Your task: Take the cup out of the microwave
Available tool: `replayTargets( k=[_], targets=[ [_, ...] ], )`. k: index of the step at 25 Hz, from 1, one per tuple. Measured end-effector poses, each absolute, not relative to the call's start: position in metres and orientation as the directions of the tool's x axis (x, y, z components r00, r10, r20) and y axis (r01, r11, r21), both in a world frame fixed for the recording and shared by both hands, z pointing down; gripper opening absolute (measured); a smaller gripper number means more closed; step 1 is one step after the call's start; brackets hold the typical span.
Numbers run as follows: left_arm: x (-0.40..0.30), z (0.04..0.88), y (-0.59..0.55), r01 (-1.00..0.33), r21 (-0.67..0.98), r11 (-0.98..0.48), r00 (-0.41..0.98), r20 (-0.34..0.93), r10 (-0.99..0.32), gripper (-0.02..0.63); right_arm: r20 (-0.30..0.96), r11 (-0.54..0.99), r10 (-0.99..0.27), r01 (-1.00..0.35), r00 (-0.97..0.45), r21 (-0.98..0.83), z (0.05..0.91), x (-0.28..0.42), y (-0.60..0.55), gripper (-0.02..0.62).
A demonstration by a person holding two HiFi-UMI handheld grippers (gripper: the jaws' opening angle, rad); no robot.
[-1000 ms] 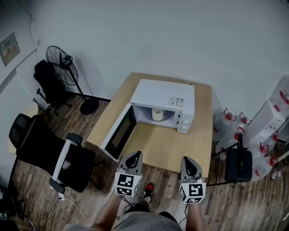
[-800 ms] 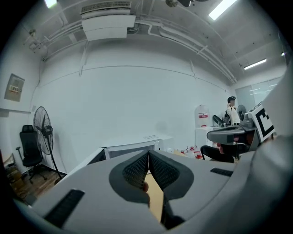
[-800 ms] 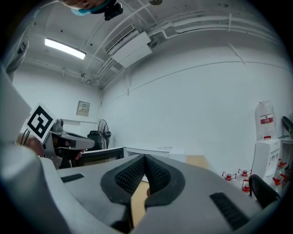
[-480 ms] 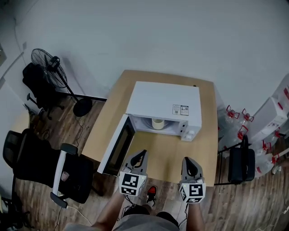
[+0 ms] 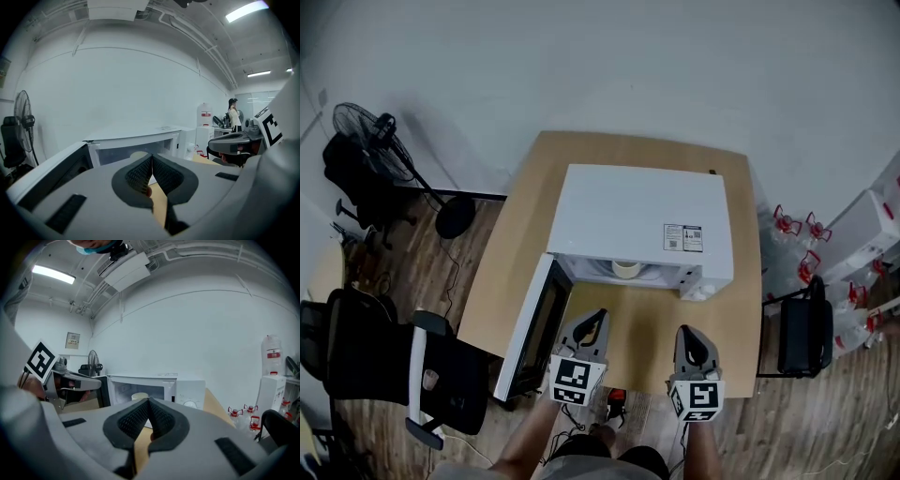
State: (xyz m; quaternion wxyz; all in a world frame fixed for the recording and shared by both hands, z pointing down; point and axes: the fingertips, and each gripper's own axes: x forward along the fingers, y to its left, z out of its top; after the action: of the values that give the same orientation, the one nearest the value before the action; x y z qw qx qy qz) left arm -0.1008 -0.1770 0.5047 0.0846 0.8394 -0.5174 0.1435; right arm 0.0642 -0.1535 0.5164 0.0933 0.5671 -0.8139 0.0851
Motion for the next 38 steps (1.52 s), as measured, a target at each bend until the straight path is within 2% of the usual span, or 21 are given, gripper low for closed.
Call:
replayTargets(
  k=[16,17,19,20,26,32,38],
  targets=[
    [-0.093,0.578,-0.249,-0.884,0.008,-0.467,0.433,0.389,-0.813,0.026,0.331,0.291,-0.894,-0.953,-0.301,-0.082,0.579,0.057,-0.206,0.013],
    [-0.093,0.580,-0.253,-0.883,0.008,-0.470,0.436,0.391,-0.811,0.049,0.336,0.289,-0.893,-0.954,-0.299,-0.082,0.582,0.057,-0.207,0.012],
    [-0.092,0.585,-0.261,-0.879,0.017,-0.477,0.445,0.392,-0.805,0.136,0.345,0.287,-0.891,-0.955,-0.297,-0.080,0.585,0.058,-0.209,0.013],
    [-0.091,0.587,-0.265,-0.877,0.020,-0.480,0.449,0.391,-0.804,0.151,0.348,0.286,-0.890,-0.955,-0.295,-0.080,0.586,0.059,-0.210,0.012],
    [-0.083,0.601,-0.291,-0.865,0.044,-0.500,0.476,0.387,-0.790,0.332,0.372,0.281,-0.881,-0.956,-0.293,-0.088,0.598,0.060,-0.214,0.013],
    [-0.077,0.618,-0.311,-0.865,0.042,-0.500,0.473,0.401,-0.784,0.383,0.388,0.272,-0.875,-0.957,-0.289,-0.099,0.610,0.063,-0.220,0.013],
    [-0.071,0.628,-0.329,-0.867,0.064,-0.494,0.474,0.411,-0.779,0.403,0.404,0.253,-0.873,-0.962,-0.275,-0.106,0.618,0.069,-0.223,0.014]
  ],
)
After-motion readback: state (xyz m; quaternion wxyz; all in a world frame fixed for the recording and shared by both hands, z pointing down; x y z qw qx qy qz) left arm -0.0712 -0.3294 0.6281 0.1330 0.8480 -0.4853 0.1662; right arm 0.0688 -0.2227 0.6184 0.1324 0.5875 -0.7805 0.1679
